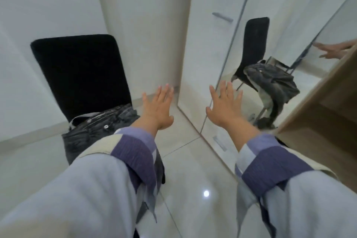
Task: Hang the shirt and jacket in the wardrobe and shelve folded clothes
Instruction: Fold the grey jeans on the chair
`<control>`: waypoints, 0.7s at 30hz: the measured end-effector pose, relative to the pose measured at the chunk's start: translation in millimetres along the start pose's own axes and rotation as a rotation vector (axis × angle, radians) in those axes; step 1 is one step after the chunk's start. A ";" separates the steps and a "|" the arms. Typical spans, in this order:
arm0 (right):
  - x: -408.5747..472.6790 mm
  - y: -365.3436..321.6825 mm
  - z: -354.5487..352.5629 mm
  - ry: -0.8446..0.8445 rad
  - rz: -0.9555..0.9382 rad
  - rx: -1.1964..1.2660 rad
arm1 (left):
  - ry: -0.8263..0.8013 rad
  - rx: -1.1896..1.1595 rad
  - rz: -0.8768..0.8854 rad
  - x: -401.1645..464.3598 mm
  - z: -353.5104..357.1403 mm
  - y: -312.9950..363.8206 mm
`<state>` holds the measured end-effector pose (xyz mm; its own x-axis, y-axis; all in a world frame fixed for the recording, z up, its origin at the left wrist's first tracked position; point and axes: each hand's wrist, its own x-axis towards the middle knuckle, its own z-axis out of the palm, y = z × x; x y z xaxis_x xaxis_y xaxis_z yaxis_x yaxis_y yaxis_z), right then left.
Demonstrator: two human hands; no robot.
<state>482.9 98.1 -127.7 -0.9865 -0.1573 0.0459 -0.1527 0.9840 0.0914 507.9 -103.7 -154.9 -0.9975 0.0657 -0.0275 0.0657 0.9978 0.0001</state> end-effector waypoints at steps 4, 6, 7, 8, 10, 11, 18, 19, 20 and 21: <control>22.2 -77.4 22.6 -0.055 -0.201 -0.002 | -0.050 -0.034 -0.211 -30.5 25.9 -79.0; 29.9 -112.1 32.6 -0.084 -0.287 0.002 | -0.084 -0.046 -0.295 -45.6 38.2 -113.5; 34.1 -128.2 37.2 -0.099 -0.322 0.003 | -0.099 -0.051 -0.332 -51.6 44.0 -129.7; 38.4 -143.1 41.2 -0.112 -0.353 0.002 | -0.111 -0.061 -0.367 -56.1 49.8 -144.6; 48.1 -172.4 49.6 -0.132 -0.405 -0.015 | -0.127 -0.088 -0.430 -60.6 61.6 -172.9; 53.7 -187.1 54.5 -0.146 -0.431 -0.030 | -0.136 -0.097 -0.455 -61.0 67.5 -186.0; 101.3 -278.1 100.1 -0.255 -0.538 -0.063 | -0.208 -0.165 -0.547 -45.0 110.6 -268.1; 107.4 -288.7 108.7 -0.274 -0.545 -0.069 | -0.223 -0.173 -0.551 -42.6 118.2 -278.9; 114.2 -298.3 117.8 -0.292 -0.551 -0.074 | -0.236 -0.174 -0.556 -40.1 127.3 -289.8; 121.4 -307.5 127.5 -0.309 -0.556 -0.078 | -0.250 -0.175 -0.562 -37.1 137.2 -301.2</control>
<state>402.4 -213.0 -277.0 -0.7345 -0.5998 -0.3175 -0.6533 0.7515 0.0917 528.8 -406.9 -291.1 -0.8405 -0.4493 -0.3030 -0.4923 0.8667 0.0806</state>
